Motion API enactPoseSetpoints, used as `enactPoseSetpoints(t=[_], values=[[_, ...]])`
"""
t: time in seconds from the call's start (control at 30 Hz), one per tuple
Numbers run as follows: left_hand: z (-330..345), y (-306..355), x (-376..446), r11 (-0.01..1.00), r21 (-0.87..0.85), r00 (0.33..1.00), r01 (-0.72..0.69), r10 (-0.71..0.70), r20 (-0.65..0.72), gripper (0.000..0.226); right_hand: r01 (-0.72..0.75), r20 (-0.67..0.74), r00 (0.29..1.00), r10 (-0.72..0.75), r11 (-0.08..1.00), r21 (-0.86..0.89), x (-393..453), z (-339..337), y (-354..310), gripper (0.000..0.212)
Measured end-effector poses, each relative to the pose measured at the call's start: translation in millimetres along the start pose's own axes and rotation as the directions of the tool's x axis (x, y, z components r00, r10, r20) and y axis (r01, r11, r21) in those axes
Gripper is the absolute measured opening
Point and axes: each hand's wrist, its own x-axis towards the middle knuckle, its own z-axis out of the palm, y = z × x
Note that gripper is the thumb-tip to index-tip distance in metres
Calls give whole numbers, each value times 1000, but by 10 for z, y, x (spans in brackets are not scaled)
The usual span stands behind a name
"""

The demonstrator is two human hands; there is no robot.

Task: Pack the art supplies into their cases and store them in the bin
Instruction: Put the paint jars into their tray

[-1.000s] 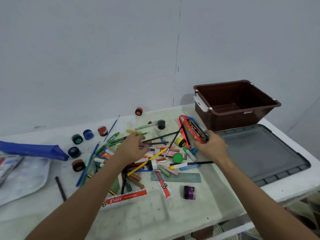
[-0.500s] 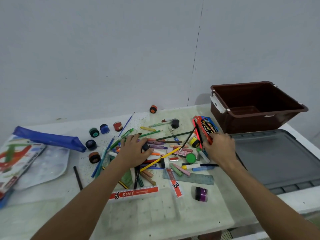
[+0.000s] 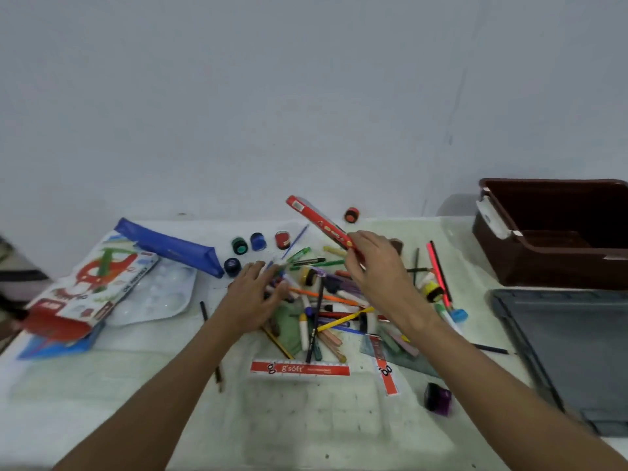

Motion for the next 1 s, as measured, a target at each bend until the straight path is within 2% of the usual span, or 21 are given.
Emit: enactPoseSetpoints(t=[0.1, 0.2, 0.33, 0.43, 0.57, 0.77, 1.0], values=[[-127, -259, -220, 994, 6, 994, 108, -108, -19, 66, 130, 27, 991, -132, 989, 69, 127, 296, -338, 23], [-213, -545, -465, 982, 85, 985, 169, -165, -53, 54, 249, 9, 968, -252, 958, 143, 246, 568, -699, 26], [-294, -867, -832, 927, 180, 944, 329, -329, -29, 67, 386, 34, 916, -400, 901, 196, 403, 908, -1135, 27], [-352, -963, -1055, 898, 191, 918, 396, -393, -56, 66, 482, 92, 860, -502, 858, 180, 487, 1170, -1426, 28], [-380, -1034, -1227, 866, 194, 887, 460, -456, -68, 84, 581, 159, 790, -592, 806, 112, 572, 1539, -1737, 30], [-399, -1083, -1299, 823, 179, 840, 540, -542, -42, 64, 560, 376, 760, -530, 828, 33, 667, 1994, -1839, 30], [-416, -1147, -1421, 827, 132, 837, 547, -545, -52, 65, 399, 512, 732, -450, 892, 213, 691, 2218, -1713, 34]])
